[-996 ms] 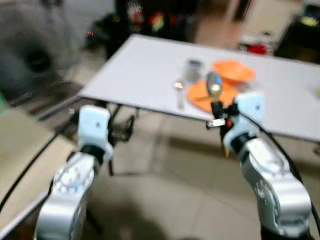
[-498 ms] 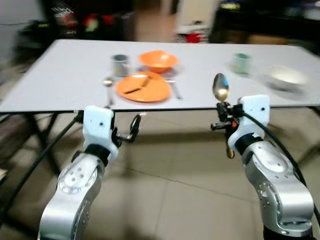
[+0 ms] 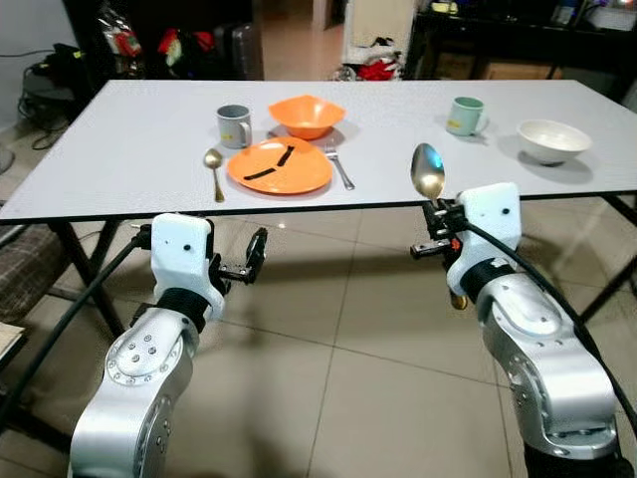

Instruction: Setting the table

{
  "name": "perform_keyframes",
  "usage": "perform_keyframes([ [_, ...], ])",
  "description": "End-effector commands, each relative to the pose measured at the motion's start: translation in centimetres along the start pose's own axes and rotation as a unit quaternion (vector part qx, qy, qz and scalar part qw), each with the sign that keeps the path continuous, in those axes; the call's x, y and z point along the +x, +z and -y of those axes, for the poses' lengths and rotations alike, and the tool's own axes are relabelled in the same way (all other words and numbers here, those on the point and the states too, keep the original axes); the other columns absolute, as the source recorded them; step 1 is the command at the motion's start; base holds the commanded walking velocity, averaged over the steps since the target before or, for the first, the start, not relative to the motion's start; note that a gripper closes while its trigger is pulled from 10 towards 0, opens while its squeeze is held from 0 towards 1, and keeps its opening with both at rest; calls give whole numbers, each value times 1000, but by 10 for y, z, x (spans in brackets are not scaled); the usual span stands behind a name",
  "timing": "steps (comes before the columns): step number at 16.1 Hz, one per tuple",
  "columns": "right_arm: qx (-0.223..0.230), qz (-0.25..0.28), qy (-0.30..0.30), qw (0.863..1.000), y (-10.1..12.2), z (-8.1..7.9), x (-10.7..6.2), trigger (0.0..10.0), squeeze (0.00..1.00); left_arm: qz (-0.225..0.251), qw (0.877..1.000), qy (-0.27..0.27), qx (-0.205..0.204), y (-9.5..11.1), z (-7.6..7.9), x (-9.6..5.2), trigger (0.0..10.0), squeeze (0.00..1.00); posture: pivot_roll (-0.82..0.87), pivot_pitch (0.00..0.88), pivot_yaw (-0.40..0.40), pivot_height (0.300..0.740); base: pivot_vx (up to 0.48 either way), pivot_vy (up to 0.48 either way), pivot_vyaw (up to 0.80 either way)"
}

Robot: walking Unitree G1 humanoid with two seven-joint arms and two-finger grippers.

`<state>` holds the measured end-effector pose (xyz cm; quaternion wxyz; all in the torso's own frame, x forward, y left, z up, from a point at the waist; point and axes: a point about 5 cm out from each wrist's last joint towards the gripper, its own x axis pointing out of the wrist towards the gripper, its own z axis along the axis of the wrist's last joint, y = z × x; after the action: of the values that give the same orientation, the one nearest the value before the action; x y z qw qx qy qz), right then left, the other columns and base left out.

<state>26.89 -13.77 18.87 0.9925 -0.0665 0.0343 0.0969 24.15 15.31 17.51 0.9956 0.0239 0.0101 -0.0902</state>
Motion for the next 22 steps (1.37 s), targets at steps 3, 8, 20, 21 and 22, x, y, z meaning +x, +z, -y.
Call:
perform_keyframes([
  [3, 37, 3, 5, 999, 2, 3, 6, 10000, 0, 6, 1000, -10, 14, 3, 2, -2, 10000, 0, -87, 0, -22, 740, 183, 0, -533],
  [8, 28, 10, 8, 1000, 4, 7, 13, 10000, 0, 12, 1000, -19, 19, 6, 3, 4, 10000, 0, -93, 0, -11, 740, 279, 0, -403],
  [20, 5, -24, -2, 1000, -4, 17, 15, 10000, 0, 9, 999, -37, 20, 2, 9, 8, 10000, 0, -105, 0, -10, 740, 286, 0, -255],
  [21, -1, -26, 1, 1000, -4, 18, 16, 10000, 0, 9, 999, -36, 21, 2, 9, 7, 10000, 0, -105, 0, -10, 740, 289, 0, 0],
  [22, -3, -27, 3, 1000, -5, 18, 17, 10000, 0, 9, 999, -36, 20, 2, 9, 7, 10000, 0, -104, 0, -11, 740, 292, 0, 0],
])
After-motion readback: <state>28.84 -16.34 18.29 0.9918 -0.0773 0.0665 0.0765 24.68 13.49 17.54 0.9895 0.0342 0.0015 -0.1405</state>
